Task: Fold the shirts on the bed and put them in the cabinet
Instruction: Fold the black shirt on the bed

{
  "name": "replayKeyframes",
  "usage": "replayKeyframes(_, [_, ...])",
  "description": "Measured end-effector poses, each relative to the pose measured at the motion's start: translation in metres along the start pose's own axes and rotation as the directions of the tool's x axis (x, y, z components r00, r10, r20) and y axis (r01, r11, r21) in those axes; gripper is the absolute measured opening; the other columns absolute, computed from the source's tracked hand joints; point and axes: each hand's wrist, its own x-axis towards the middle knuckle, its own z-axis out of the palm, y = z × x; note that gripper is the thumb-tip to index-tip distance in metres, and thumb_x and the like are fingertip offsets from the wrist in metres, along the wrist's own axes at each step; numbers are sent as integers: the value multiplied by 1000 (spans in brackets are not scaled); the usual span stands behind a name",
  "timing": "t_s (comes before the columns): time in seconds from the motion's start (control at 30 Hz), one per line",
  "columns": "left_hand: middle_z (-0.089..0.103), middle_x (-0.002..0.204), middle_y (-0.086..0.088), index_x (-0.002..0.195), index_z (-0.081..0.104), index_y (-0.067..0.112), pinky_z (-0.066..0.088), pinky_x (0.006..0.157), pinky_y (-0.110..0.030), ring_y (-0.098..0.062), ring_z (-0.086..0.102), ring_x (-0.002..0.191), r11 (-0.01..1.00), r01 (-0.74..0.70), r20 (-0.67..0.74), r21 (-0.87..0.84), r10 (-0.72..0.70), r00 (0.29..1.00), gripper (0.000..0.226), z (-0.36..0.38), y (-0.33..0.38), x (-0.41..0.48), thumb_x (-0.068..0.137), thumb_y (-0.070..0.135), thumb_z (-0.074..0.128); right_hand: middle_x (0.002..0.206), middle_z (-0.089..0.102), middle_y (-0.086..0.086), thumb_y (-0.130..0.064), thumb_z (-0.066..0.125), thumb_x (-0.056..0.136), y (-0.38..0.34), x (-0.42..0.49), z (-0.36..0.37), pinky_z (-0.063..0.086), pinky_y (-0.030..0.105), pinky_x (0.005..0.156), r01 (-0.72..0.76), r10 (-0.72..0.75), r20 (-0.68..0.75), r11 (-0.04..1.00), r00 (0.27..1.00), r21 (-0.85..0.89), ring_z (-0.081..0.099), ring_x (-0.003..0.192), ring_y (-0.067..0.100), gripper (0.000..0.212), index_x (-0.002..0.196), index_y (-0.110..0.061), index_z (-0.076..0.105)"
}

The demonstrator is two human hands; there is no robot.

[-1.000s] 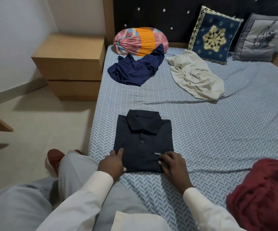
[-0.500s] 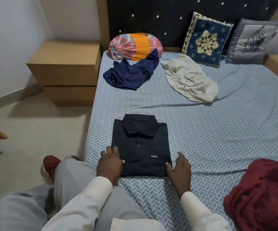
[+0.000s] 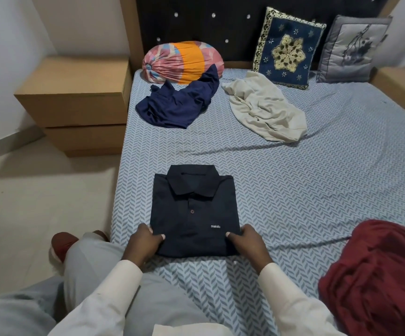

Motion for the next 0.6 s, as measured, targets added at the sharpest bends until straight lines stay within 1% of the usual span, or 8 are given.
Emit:
replayKeyframes(0.1, [62, 116, -16, 115, 45, 8, 52, 89, -40, -29, 62, 100, 915, 80, 61, -396, -60, 996, 41, 2, 3, 12, 84, 10, 72, 102, 64, 3, -41, 66, 75, -6, 9, 0, 56, 40, 83, -10, 10, 9, 998, 1000, 69, 64, 94, 22, 44, 104, -16, 46])
replayKeyframes(0.17, [58, 127, -12, 127, 41, 5, 52, 88, -39, -27, 61, 105, 825, 92, 96, -557, -46, 994, 48, 3, 7, 15, 86, -2, 66, 97, 59, 1, -38, 66, 77, -12, 15, -2, 52, 35, 79, -6, 4, 28, 998, 1000, 60, 62, 96, 25, 43, 105, -18, 41])
replayKeyframes(0.27, [43, 136, -2, 143, 29, 11, 48, 94, -38, -25, 54, 112, 809, 47, 91, -586, 9, 996, 66, 3, 14, 17, 88, -10, 59, 76, 59, -1, -34, 65, 71, -16, 28, -5, 44, 31, 64, -6, 2, 43, 996, 999, 88, 61, 79, 21, 26, 85, -16, 52])
replayKeyframes(0.3, [39, 141, -1, 148, 25, 12, 48, 96, -40, -26, 53, 116, 815, 28, 86, -579, 28, 996, 72, 4, 13, 19, 88, -13, 56, 68, 57, -1, -32, 65, 67, -16, 31, -5, 41, 30, 61, -13, 5, 56, 991, 998, 137, 58, 70, 20, 22, 74, -18, 50])
replayKeyframes(0.37, [35, 144, 2, 152, 19, 16, 47, 99, -43, -28, 54, 118, 820, -15, 86, -572, 78, 993, 81, 6, 8, 20, 87, -20, 52, 63, 50, -1, -25, 66, 67, -14, 36, -5, 36, 30, 57, -24, 2, 84, 967, 996, 253, 49, 62, 17, 23, 70, -20, 43])
replayKeyframes(0.47, [41, 134, 12, 149, 22, 30, 48, 98, -40, -21, 57, 111, 855, -67, 124, -514, 151, 981, 89, 5, 0, 23, 83, -20, 53, 77, 62, 0, -16, 65, 72, -16, 31, -9, 41, 31, 58, -29, -22, 123, 916, 992, 401, 58, 70, 17, 27, 91, -23, 46])
replayKeyframes(0.53, [48, 139, 9, 150, 24, 35, 46, 103, -39, -15, 57, 116, 890, -133, 145, -437, 215, 966, 93, 1, -3, 28, 75, -8, 61, 87, 69, -3, -11, 65, 76, -18, 28, -15, 51, 32, 66, 30, -119, 173, 894, 978, 447, 67, 80, 16, 51, 114, -39, 45])
replayKeyframes(0.6, [48, 141, 7, 153, 23, 31, 43, 106, -36, -14, 54, 122, 909, -166, 149, -381, 237, 960, 95, -4, 4, 35, 75, -4, 64, 107, 67, -8, -6, 65, 78, -18, 34, -20, 56, 32, 84, 141, -237, 194, 902, 952, 408, 67, 96, 13, 74, 134, -46, 37])
